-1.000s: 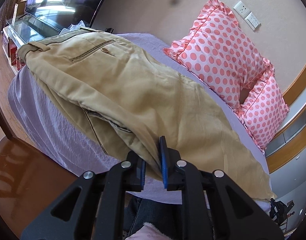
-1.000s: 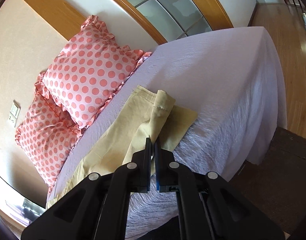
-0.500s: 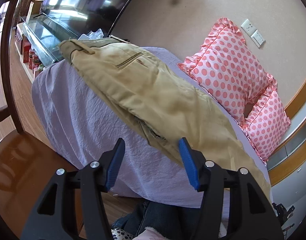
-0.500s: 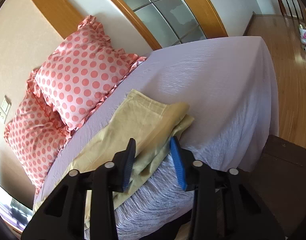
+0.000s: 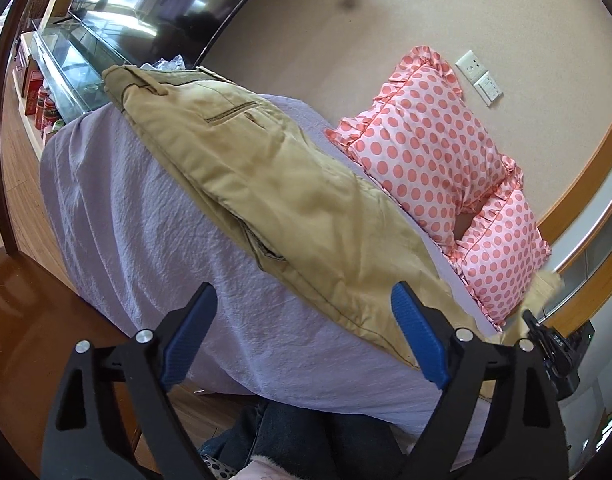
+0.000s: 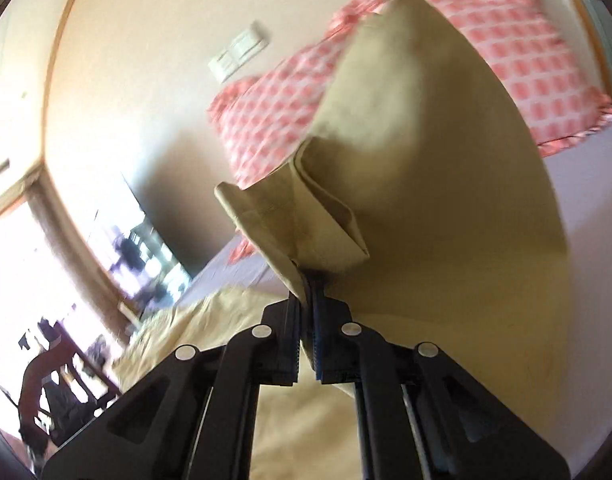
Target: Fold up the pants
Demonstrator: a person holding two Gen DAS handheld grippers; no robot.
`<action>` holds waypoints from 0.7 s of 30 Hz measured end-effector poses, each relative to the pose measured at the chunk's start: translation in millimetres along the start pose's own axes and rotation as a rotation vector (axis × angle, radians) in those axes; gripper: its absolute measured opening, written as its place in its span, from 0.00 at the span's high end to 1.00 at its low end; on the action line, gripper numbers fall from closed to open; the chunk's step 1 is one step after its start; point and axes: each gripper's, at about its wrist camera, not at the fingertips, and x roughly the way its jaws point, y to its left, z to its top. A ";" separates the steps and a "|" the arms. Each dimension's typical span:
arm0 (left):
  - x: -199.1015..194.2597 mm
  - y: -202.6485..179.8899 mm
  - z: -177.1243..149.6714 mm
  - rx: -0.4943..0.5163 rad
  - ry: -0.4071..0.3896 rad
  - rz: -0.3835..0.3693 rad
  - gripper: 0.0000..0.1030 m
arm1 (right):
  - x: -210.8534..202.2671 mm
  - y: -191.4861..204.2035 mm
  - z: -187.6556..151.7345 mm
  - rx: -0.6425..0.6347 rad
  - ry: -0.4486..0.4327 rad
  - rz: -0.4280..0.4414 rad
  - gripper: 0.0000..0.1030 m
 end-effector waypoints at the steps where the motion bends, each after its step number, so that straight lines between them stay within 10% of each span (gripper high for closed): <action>1: 1.2 -3.2 -1.8 0.014 0.003 -0.005 0.13 | 22.8 19.1 -12.5 -0.066 0.094 0.034 0.94; 4: 8.7 -13.6 -8.1 0.078 0.044 -0.021 0.10 | 63.7 60.3 -58.8 -0.244 0.331 0.079 0.74; 7: 20.7 -25.7 -15.8 0.148 0.092 -0.036 0.10 | 54.9 61.7 -73.7 -0.291 0.313 0.067 0.35; 21: 57.1 -43.4 -4.3 0.110 0.097 -0.032 0.11 | 38.4 25.0 -59.6 -0.143 0.241 0.015 0.25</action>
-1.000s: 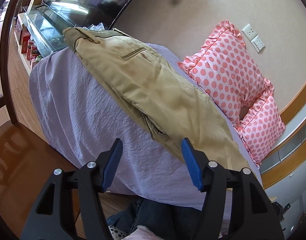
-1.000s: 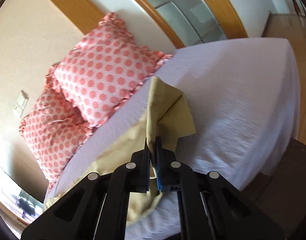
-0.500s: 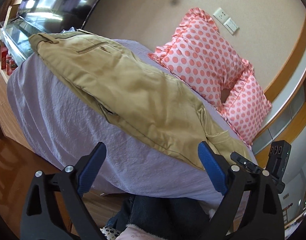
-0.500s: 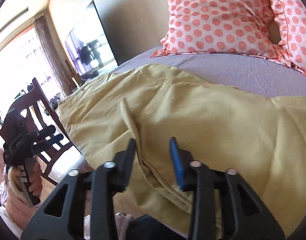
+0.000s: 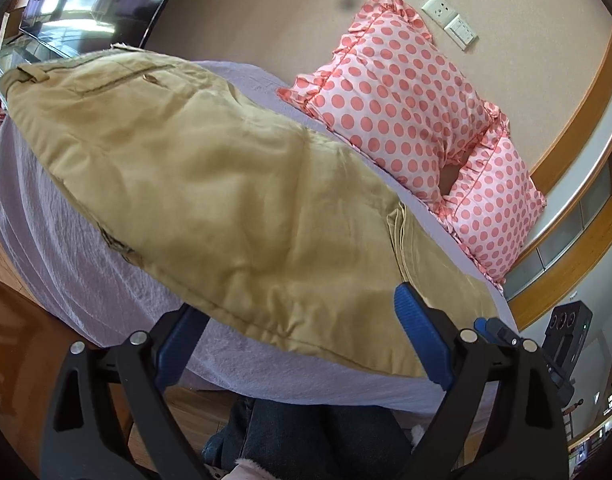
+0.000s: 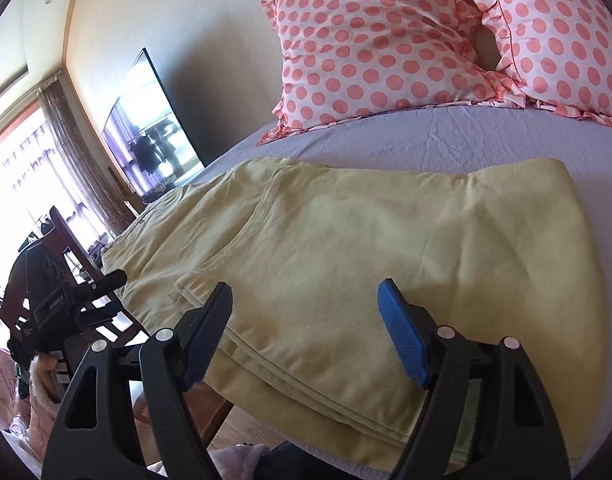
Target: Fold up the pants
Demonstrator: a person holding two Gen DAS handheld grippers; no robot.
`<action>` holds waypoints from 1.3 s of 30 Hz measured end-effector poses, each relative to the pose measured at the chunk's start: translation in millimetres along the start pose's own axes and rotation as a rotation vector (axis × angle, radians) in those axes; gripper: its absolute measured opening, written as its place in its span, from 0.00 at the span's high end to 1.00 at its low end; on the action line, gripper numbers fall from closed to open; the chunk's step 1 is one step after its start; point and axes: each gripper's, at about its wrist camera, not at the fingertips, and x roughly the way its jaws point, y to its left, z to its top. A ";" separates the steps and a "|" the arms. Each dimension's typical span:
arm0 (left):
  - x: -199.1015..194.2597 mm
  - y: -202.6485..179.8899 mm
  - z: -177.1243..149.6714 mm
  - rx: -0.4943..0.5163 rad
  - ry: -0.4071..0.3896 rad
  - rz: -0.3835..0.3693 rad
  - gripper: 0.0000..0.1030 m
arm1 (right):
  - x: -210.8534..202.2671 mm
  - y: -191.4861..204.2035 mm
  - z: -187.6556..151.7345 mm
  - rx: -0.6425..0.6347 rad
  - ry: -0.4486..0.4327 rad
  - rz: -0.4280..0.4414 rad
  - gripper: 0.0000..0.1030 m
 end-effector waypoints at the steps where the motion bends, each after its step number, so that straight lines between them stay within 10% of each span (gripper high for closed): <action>1: -2.7 -0.2 5.6 -0.008 -0.012 0.004 0.11 | 1.2 0.2 -0.4 0.000 0.002 0.002 0.25; 10: -16.2 48.0 62.5 -0.155 -0.118 0.170 0.13 | 2.0 -4.3 -3.3 0.009 -0.003 0.031 0.24; 16: -20.0 102.7 94.8 -0.391 -0.167 0.168 0.41 | -0.5 -7.2 -3.7 0.012 -0.010 0.051 0.24; 18: -17.5 108.2 100.9 -0.401 -0.148 0.243 0.84 | -3.3 -9.2 -3.8 0.017 -0.017 0.061 0.24; 19: -17.7 104.2 102.6 -0.380 -0.149 0.255 0.84 | -5.7 -10.4 -3.9 0.019 -0.022 0.063 0.24; 23: -20.2 29.8 118.6 -0.087 -0.178 0.367 0.89 | -26.4 -21.3 -0.2 0.038 -0.075 0.058 0.19; 28: -2.0 -111.9 111.6 0.340 -0.189 0.311 0.87 | -69.2 -56.1 10.2 0.136 -0.188 -0.004 0.18; 34: 55.7 -253.3 -1.7 0.877 -0.075 0.077 0.81 | -118.3 -107.0 5.8 0.310 -0.297 -0.086 0.17; 39: 106.9 -273.6 -102.5 1.109 0.157 -0.056 0.85 | -132.6 -137.9 -0.6 0.429 -0.290 -0.072 0.17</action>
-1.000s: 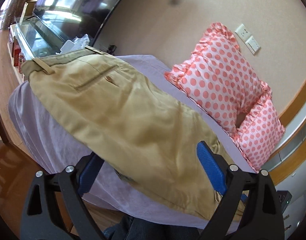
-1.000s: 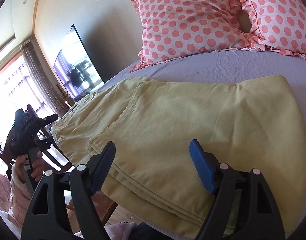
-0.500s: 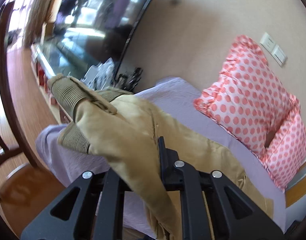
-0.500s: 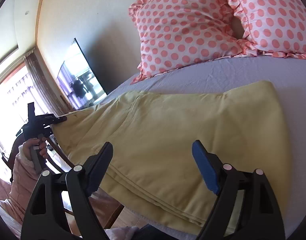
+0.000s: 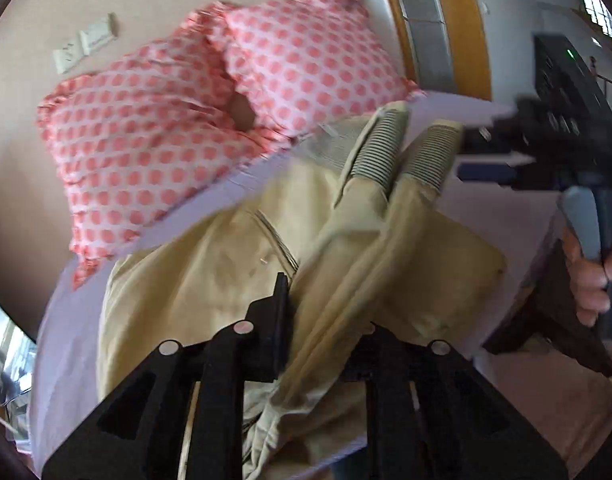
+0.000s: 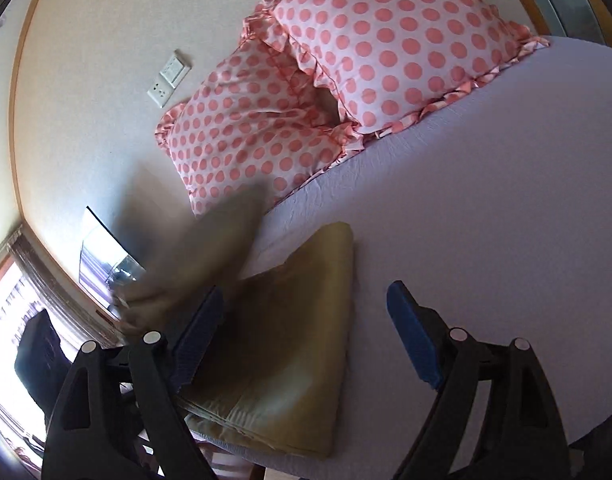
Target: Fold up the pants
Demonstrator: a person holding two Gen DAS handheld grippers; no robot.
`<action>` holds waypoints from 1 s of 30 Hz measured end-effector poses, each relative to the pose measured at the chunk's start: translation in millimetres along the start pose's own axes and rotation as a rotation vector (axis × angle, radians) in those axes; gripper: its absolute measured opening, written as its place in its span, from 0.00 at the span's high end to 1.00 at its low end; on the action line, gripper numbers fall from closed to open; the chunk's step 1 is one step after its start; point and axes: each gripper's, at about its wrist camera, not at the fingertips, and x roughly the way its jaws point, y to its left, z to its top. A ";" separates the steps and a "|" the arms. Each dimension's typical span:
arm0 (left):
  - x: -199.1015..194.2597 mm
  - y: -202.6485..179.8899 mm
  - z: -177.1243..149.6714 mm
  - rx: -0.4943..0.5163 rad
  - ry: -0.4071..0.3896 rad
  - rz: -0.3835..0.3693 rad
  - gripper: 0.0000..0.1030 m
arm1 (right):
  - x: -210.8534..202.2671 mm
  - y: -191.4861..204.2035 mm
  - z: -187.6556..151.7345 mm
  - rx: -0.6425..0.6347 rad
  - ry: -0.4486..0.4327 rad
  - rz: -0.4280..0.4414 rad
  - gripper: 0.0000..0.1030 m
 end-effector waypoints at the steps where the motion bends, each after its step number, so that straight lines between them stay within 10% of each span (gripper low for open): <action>1: 6.5 -6.4 -2.7 -0.003 0.017 -0.017 0.85 | 0.6 -2.2 1.2 0.009 0.007 0.003 0.17; 7: -6.3 -11.6 -16.4 0.034 -0.002 -0.039 0.78 | 25.2 -9.2 13.9 0.085 0.110 0.087 0.14; 10: -34.5 -7.5 -19.9 0.019 -0.045 -0.162 0.55 | 51.9 -4.0 16.8 0.035 0.213 0.029 0.18; 12: -49.1 17.5 -20.9 -0.060 -0.074 -0.168 0.33 | 67.3 -1.8 17.9 0.003 0.262 -0.020 0.27; 19: -6.8 176.9 -45.7 -0.523 0.083 0.069 0.32 | 94.7 -0.9 23.5 -0.025 0.329 -0.029 0.56; 28: 55.1 231.6 -56.8 -0.683 0.198 -0.222 0.28 | 113.0 -3.2 35.2 0.017 0.370 0.006 0.55; 30: 63.8 238.0 -52.6 -0.689 0.208 -0.281 0.34 | 115.9 -7.2 36.2 0.043 0.390 0.044 0.78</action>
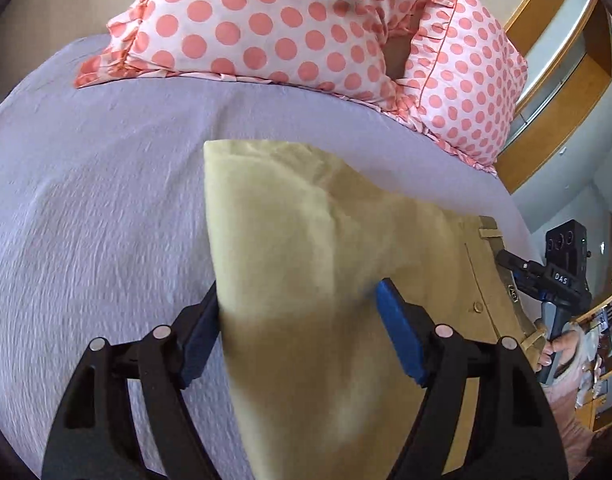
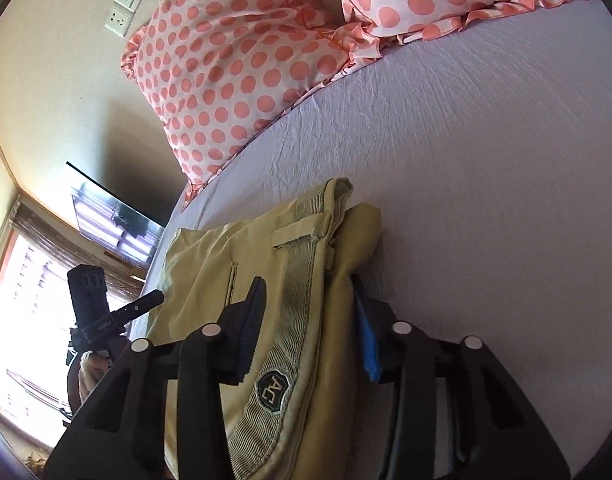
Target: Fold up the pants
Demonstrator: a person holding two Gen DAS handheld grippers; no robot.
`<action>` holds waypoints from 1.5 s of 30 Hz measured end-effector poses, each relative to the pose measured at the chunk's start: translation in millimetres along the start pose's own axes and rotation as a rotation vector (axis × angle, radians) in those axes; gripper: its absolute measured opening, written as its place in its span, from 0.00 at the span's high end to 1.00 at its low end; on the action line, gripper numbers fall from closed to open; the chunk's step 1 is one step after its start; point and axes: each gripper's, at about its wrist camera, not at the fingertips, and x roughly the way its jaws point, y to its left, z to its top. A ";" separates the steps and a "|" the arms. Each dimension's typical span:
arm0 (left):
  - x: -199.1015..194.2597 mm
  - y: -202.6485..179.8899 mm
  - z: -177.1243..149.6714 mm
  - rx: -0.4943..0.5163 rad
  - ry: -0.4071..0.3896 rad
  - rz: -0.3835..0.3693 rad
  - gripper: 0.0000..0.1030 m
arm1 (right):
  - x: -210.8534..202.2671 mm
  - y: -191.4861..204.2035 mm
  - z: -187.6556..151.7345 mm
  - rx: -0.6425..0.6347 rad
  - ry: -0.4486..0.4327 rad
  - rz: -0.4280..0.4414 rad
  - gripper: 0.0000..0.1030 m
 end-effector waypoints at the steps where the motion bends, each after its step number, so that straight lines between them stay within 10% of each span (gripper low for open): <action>1: 2.7 3.6 5.8 -0.012 0.008 -0.018 0.43 | 1.5 -4.3 0.4 0.024 0.016 0.055 0.87; 3: 6.7 16.2 15.5 -0.080 0.037 -0.083 0.86 | -0.7 -9.0 1.4 0.046 0.010 0.107 0.89; 10: -16.1 -20.9 54.8 0.053 -0.076 0.012 0.96 | -11.4 18.6 45.8 -0.011 -0.067 0.170 0.91; 17: 45.1 -33.5 130.3 0.070 -0.155 0.222 0.95 | 5.8 2.8 123.1 -0.035 -0.209 0.020 0.92; 23: 94.1 -27.4 128.5 0.106 -0.076 0.421 0.77 | 39.5 -41.3 122.2 0.059 -0.104 -0.219 0.75; 31: 39.6 -53.4 93.4 0.115 -0.162 0.133 0.63 | 10.8 0.6 102.5 -0.085 -0.145 -0.123 0.66; 34: 80.2 -59.7 84.7 0.103 -0.025 0.197 0.61 | 36.7 -9.9 96.3 -0.027 -0.049 -0.201 0.48; 38: 82.4 -68.8 69.1 0.113 -0.036 0.290 0.59 | 22.0 -2.7 82.4 0.013 -0.068 -0.323 0.34; 45: 11.5 -89.1 -19.0 0.188 -0.128 0.333 0.15 | -23.4 57.4 -20.6 -0.302 -0.223 -0.467 0.01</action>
